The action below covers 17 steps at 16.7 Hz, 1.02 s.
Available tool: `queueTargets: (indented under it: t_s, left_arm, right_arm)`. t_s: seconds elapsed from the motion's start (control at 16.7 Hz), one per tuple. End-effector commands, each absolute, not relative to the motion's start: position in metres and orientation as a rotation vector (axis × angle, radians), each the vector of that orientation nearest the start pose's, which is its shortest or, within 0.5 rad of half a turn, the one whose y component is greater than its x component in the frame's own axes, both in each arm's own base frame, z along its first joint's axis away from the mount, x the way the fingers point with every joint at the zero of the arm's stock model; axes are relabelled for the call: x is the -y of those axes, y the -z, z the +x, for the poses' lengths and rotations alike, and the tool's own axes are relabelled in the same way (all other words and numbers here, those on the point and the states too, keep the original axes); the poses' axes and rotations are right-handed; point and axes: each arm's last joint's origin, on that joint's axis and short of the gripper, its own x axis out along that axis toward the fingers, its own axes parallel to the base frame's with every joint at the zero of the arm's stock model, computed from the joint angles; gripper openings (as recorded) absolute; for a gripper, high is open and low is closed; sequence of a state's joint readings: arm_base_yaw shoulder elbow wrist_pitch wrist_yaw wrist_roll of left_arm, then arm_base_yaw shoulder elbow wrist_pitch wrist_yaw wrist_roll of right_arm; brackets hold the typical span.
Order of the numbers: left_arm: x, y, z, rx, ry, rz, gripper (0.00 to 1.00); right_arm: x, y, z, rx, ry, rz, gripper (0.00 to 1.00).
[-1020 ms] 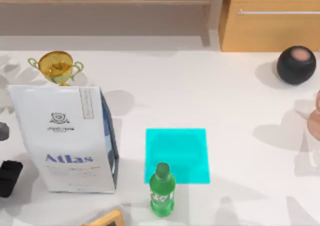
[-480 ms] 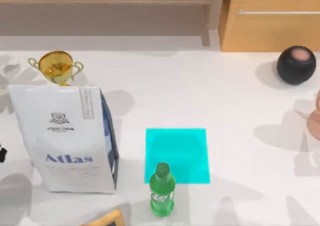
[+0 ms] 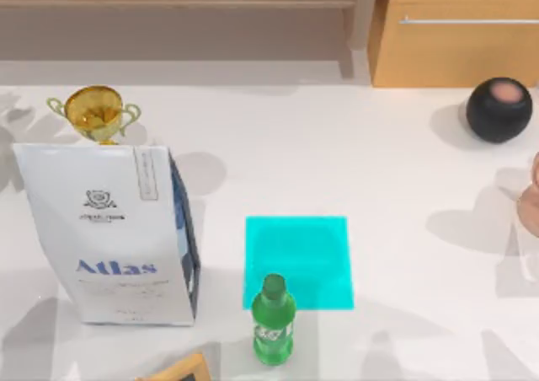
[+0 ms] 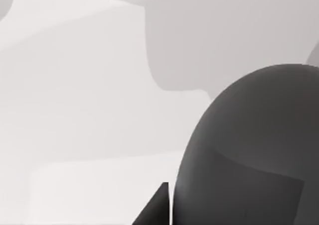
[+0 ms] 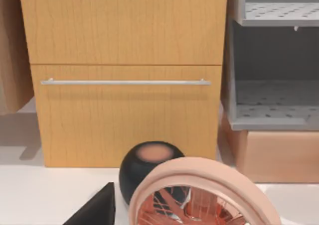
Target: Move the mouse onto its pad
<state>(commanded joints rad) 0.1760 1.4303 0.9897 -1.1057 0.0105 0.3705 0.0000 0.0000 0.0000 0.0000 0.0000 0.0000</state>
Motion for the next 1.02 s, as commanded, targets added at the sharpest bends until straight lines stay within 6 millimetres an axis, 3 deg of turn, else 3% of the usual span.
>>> queueTargets:
  t_s: [0.3, 0.66, 0.84, 1.02]
  left_arm:
    - [-0.043, -0.225, 0.250, -1.472, 0.229, 0.246, 0.00]
    - [-0.030, -0.263, 0.307, -1.237, 0.538, 0.661, 0.00]
    - [-0.002, -0.279, 0.339, -1.071, 0.765, 0.947, 0.00]
    - [0.047, -0.284, 0.365, -0.869, 1.038, 1.245, 0.00]
  right_arm:
    - [0.001, -0.160, 0.106, 0.000, 0.000, 0.000, 1.00]
    - [0.001, -0.160, 0.106, 0.000, 0.000, 0.000, 1.00]
    - [0.001, -0.160, 0.106, 0.000, 0.000, 0.000, 1.00]
    - [0.001, -0.160, 0.106, 0.000, 0.000, 0.000, 1.00]
